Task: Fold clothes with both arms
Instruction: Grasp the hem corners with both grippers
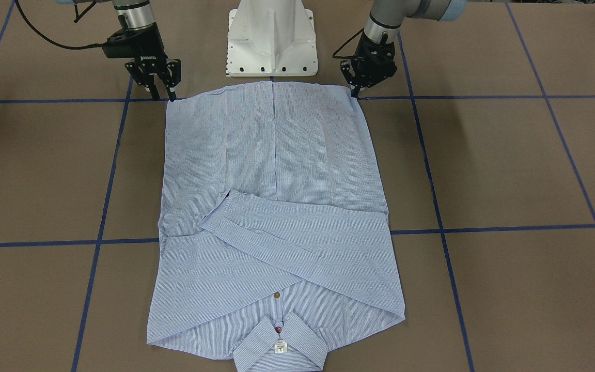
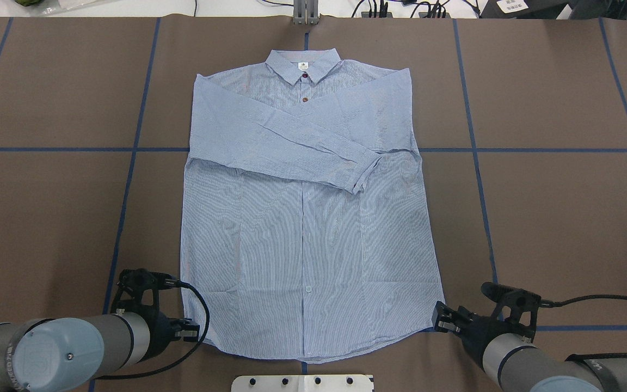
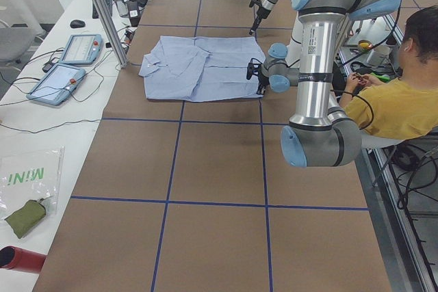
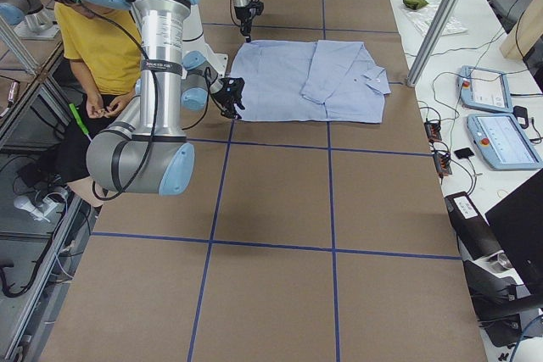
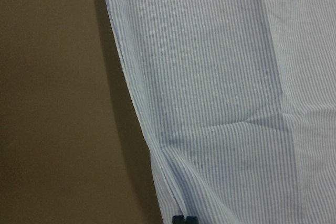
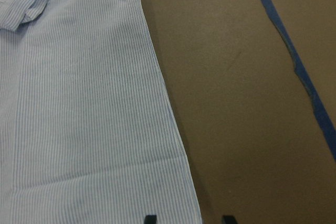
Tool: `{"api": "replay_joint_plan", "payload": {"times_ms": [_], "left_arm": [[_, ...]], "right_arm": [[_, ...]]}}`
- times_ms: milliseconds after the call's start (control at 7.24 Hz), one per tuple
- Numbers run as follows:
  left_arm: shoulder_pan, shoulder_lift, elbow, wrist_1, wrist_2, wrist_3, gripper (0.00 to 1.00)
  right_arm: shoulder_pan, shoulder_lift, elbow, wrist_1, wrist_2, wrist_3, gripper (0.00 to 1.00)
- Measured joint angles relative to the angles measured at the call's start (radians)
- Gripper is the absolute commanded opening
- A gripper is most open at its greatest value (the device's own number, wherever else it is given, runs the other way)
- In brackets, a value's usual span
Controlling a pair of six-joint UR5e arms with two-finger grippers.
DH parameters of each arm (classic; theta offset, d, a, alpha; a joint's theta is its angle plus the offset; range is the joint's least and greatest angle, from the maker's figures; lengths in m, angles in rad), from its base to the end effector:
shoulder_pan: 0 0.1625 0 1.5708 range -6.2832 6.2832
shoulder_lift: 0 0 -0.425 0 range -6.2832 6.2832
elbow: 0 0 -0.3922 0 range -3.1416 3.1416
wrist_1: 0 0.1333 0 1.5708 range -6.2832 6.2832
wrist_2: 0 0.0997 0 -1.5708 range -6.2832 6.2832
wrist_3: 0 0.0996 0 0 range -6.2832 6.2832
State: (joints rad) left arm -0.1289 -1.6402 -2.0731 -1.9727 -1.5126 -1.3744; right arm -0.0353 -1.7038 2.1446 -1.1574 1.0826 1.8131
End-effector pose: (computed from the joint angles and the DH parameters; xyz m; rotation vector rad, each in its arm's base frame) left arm 0.4756 -0.2019 0.3477 0.2104 0.9518 0.0337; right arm -0.4362 -0.1647 0.3990 0.3396 -0.8968 0.3994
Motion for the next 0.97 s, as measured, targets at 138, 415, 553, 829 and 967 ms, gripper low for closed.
{"api": "replay_joint_plan", "payload": {"times_ms": [138, 415, 553, 829, 967], "left_arm": [[0.000, 0.000, -0.002, 0.000, 0.000, 0.000, 0.00], [0.000, 0.002, -0.003, 0.000, 0.001, 0.000, 0.00], [0.000, 0.003, -0.004, 0.000, 0.002, 0.000, 0.00], [0.000, 0.004, -0.004, 0.000, 0.002, 0.000, 0.00], [0.000, 0.004, -0.004, 0.000, 0.002, 0.000, 0.00]], "right_arm": [[-0.012, 0.002, -0.011, -0.001, -0.016, 0.000, 0.50], [-0.034, 0.005, -0.028, -0.008, -0.037, 0.000, 0.47], [-0.047, 0.005, -0.033, -0.012, -0.049, 0.000, 0.45], [-0.064, 0.007, -0.038, -0.038, -0.068, -0.001, 0.31], [-0.067, 0.008, -0.038, -0.053, -0.072, -0.001, 0.30]]}}
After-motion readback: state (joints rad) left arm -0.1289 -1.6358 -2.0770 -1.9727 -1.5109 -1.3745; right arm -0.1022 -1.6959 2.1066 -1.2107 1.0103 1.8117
